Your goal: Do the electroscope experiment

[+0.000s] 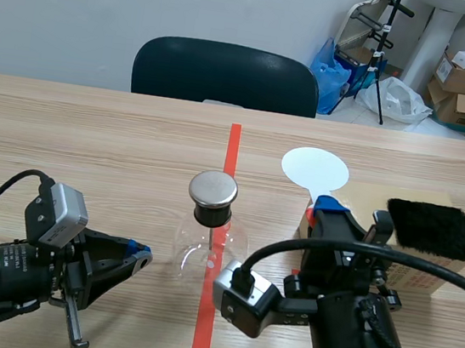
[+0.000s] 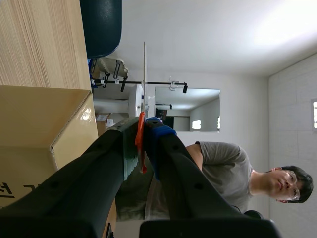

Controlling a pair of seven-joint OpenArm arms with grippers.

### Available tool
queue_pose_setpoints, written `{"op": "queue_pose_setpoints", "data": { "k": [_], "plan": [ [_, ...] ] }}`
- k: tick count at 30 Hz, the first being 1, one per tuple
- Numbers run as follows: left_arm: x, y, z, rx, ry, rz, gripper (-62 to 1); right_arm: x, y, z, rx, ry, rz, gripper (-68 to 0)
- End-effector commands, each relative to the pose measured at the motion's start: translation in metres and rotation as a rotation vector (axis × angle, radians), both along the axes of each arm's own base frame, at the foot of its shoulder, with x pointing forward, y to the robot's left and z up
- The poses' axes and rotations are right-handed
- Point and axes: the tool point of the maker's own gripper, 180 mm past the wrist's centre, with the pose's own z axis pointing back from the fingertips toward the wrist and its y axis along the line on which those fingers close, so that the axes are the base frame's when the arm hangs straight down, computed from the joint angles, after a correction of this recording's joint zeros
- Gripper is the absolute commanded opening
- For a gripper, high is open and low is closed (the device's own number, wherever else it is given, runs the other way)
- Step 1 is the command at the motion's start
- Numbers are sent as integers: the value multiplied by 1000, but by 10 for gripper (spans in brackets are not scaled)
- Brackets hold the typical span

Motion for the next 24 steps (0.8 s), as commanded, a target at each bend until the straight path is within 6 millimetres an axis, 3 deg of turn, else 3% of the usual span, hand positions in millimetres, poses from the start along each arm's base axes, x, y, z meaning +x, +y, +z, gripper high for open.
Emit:
{"op": "queue_pose_setpoints", "data": {
  "k": [1, 24],
  "plan": [
    [5, -3, 11, -34, -28, 4, -577, 4, -1, 6, 13, -23, -11, -665],
    [5, -3, 12, -36, -28, 5, -577, 4, 4, 7, 11, -27, 17, -665]
  ]
}}
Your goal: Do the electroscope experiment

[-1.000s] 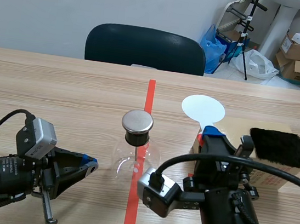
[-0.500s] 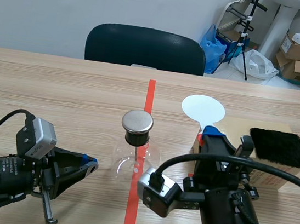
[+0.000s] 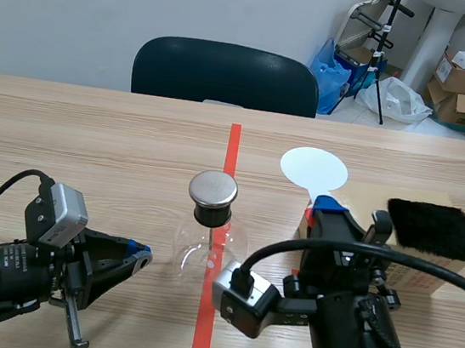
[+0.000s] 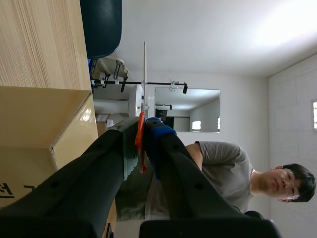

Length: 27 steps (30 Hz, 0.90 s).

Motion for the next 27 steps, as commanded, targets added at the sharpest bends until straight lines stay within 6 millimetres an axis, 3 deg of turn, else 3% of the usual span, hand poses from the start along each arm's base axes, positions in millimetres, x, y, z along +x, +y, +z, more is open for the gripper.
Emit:
{"op": "queue_pose_setpoints", "data": {
  "k": [1, 20, 27],
  "plan": [
    [5, -3, 12, -36, -28, 5, -577, 4, 3, 8, 12, -28, 14, -665],
    [5, -3, 12, -36, -28, 5, -577, -17, 57, 5, -10, -21, 336, -665],
    [5, -3, 12, -36, -28, 5, -577, -24, 68, 4, -15, -19, 406, -665]
  ]
}}
